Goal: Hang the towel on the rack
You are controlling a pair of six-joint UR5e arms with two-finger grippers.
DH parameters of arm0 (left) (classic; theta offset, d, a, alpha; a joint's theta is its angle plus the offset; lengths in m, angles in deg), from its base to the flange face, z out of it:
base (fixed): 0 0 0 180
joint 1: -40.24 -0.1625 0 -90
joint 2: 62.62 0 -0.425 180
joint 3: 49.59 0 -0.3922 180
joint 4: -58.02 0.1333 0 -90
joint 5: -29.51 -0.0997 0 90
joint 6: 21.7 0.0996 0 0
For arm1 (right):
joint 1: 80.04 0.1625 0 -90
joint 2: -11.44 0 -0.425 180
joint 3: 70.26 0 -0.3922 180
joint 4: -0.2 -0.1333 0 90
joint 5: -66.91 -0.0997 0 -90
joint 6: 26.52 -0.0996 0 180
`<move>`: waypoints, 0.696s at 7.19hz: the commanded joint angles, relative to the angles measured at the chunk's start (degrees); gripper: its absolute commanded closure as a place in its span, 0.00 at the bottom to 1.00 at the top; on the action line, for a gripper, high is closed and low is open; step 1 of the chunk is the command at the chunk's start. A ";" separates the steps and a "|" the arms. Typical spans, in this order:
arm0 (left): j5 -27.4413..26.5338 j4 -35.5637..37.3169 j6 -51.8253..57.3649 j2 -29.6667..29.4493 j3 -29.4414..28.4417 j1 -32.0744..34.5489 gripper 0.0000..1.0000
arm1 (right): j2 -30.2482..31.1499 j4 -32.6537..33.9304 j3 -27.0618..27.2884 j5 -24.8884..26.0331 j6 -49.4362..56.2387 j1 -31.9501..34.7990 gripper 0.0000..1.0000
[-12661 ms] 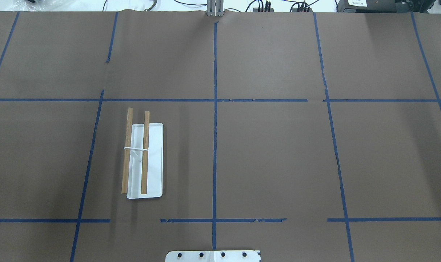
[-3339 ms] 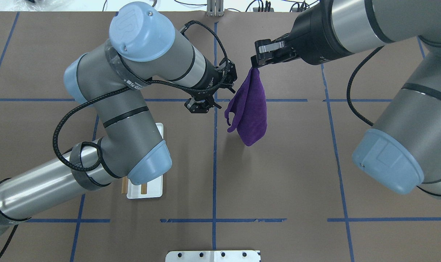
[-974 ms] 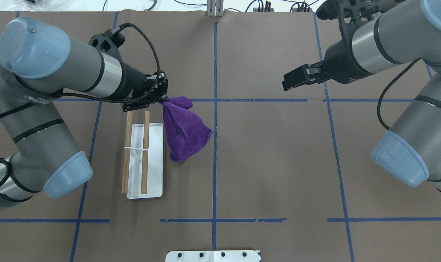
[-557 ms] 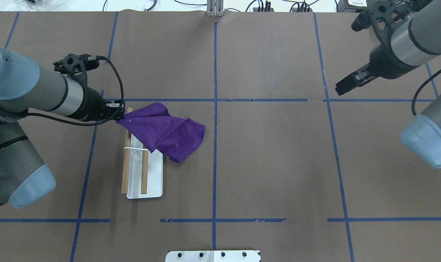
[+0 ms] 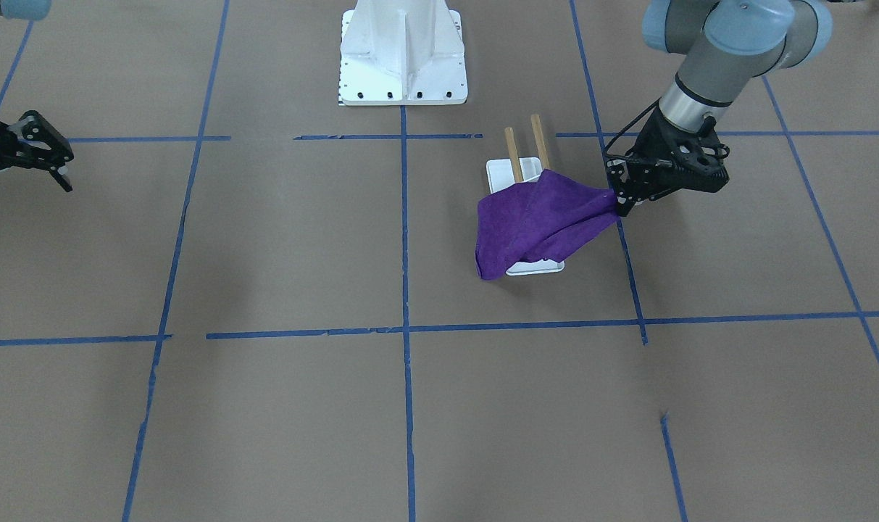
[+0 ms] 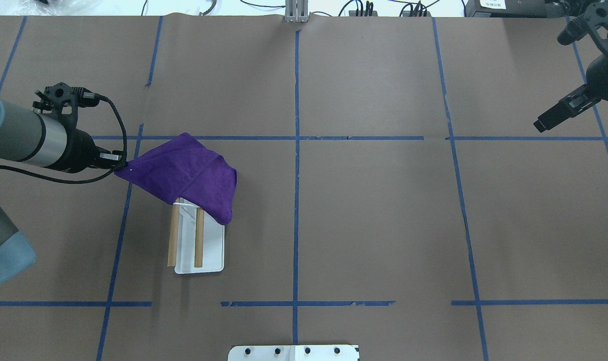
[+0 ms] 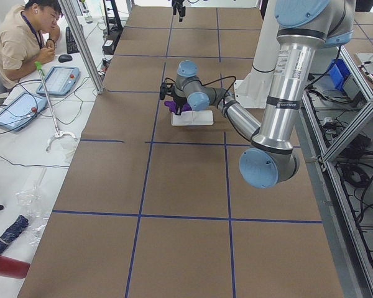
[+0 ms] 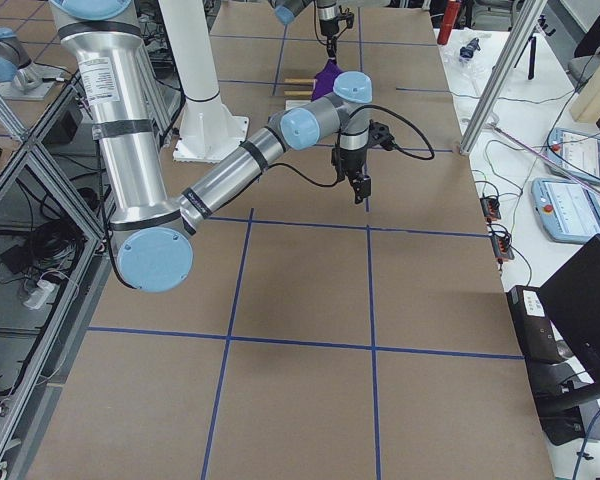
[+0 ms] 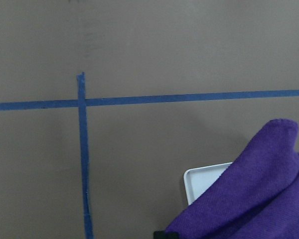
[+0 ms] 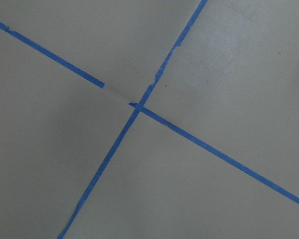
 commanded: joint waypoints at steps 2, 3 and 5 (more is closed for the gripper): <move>0.10 0.14 7.67 0.19 -0.40 1.19 0.00 | 5.11 -0.44 -0.81 0.94 0.54 2.93 0.00; 1.75 1.10 11.98 0.37 -0.92 3.99 0.00 | 6.44 -0.44 -3.51 0.69 0.80 7.30 0.00; 8.16 7.49 27.94 0.55 -3.72 15.55 0.00 | 9.69 -0.70 -9.83 0.69 0.89 14.34 0.00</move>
